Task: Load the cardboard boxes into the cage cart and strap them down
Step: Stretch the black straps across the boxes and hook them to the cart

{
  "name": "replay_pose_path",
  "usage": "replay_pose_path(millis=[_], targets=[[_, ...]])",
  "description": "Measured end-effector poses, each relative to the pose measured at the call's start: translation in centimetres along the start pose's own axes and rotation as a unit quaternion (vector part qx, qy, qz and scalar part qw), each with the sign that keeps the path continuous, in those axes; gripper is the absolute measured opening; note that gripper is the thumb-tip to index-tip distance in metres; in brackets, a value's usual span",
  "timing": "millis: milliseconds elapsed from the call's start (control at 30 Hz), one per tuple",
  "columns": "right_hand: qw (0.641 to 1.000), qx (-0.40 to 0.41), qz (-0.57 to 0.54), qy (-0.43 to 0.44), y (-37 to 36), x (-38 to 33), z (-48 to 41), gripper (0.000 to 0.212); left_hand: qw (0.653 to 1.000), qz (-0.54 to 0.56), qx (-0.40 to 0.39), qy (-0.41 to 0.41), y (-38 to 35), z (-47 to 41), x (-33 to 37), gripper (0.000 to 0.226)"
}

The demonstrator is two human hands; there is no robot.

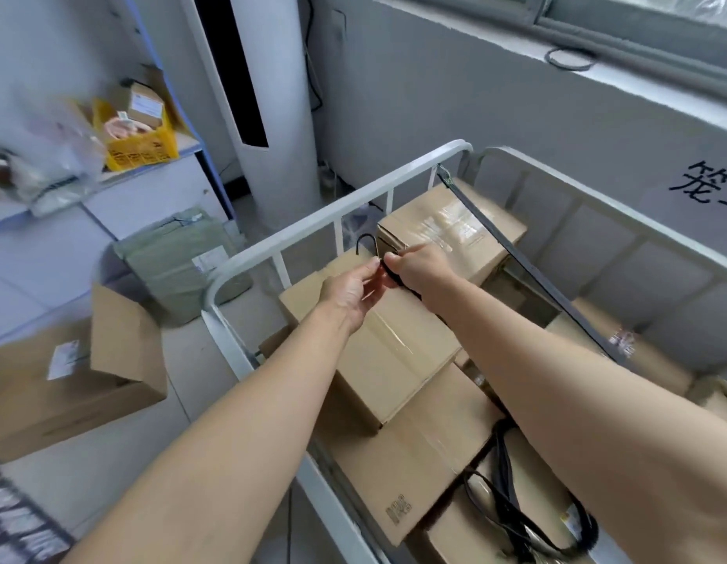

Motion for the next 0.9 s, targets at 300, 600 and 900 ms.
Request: replay_pose_path(millis=[300, 600, 900], targets=[[0.998, -0.042, 0.038, -0.042, -12.9, 1.4, -9.9, 0.021, 0.996, -0.008, 0.087, 0.035, 9.8, -9.2, 1.9, 0.015], [0.989, -0.061, -0.002, -0.132, -18.3, 6.3, -15.6, 0.029, 0.986, 0.021, 0.141, 0.081, 14.3, -15.2, -0.8, 0.026], [0.984, -0.12, -0.013, -0.131, -22.6, 6.6, -17.0, 0.022, 0.979, 0.059, 0.179, 0.074, 17.3, -16.1, -0.7, 0.029]])
Point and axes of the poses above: each hand's wrist, its own z-axis away from the middle knuckle, its own y-axis out of the back of the hand, x = y × z, the point moved 10 cm from there along -z, towards the middle knuckle, and after that the axes turned 9 degrees about -z, right-handed, at the moved point
